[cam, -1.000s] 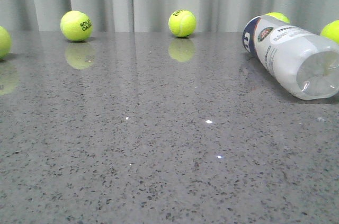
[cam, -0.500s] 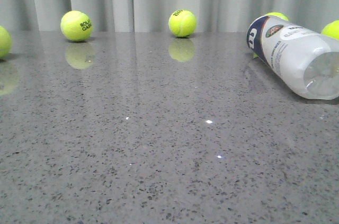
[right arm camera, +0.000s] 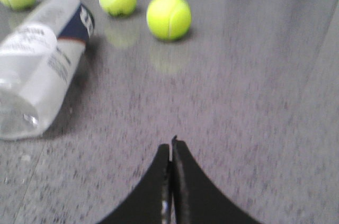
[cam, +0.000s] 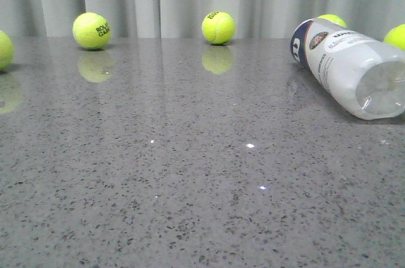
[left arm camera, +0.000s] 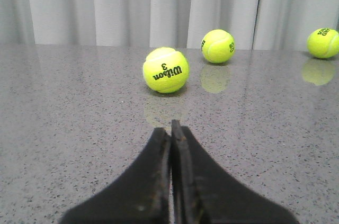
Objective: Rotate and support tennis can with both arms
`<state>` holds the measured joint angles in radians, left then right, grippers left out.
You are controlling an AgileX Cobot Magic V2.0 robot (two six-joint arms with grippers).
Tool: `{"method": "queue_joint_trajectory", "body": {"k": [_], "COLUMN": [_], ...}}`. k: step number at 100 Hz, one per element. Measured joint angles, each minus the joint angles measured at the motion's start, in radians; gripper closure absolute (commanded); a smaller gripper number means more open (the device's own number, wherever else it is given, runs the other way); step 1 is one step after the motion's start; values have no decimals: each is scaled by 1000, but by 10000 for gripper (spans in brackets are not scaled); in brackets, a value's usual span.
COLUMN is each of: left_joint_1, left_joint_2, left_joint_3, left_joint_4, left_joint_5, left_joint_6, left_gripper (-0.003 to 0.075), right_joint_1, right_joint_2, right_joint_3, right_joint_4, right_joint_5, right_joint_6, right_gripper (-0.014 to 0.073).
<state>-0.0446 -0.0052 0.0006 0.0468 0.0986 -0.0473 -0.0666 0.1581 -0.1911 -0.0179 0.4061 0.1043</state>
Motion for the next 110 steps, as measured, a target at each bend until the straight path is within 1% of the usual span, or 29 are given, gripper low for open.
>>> {"method": "queue_joint_trajectory", "body": {"k": [6,15,20,22,27,30,31,32,34,35,39,41,43,46,49,65,76,88,110], "left_joint_1": [0,0,0,0,0,0,0,0,0,0,0,0,0,0,0,0,0,0,0], "left_joint_2": [0,0,0,0,0,0,0,0,0,0,0,0,0,0,0,0,0,0,0], "left_joint_3": [0,0,0,0,0,0,0,0,0,0,0,0,0,0,0,0,0,0,0], "left_joint_4": [0,0,0,0,0,0,0,0,0,0,0,0,0,0,0,0,0,0,0], "left_joint_5": [0,0,0,0,0,0,0,0,0,0,0,0,0,0,0,0,0,0,0], "left_joint_6": [0,0,0,0,0,0,0,0,0,0,0,0,0,0,0,0,0,0,0], "left_gripper": [739,739,739,739,739,738,738,738,739,738,739,739,739,739,738,738,739,738,739], "right_joint_1": [0,0,0,0,0,0,0,0,0,0,0,0,0,0,0,0,9,51,155], "right_joint_2": [85,209,275,303,367,402,419,428,453,462,509,532,553,580,605,733,822,929,1151], "right_joint_3": [-54,-128,-179,-192,-247,-276,-283,-298,-319,-327,-370,-391,-405,-440,-469,-629,-738,-849,-1034], "right_joint_4": [18,41,45,48,50,50,50,51,51,51,51,51,53,53,58,111,162,191,243], "right_joint_5": [64,121,147,154,179,193,197,204,214,218,236,244,250,266,280,381,457,537,611], "right_joint_6": [0,0,0,0,0,0,0,0,0,0,0,0,0,0,0,0,-6,-18,-20], "right_gripper": [653,643,603,574,470,374,354,311,268,225,105,69,6,-43,-74,-10,-3,-3,-3]}}
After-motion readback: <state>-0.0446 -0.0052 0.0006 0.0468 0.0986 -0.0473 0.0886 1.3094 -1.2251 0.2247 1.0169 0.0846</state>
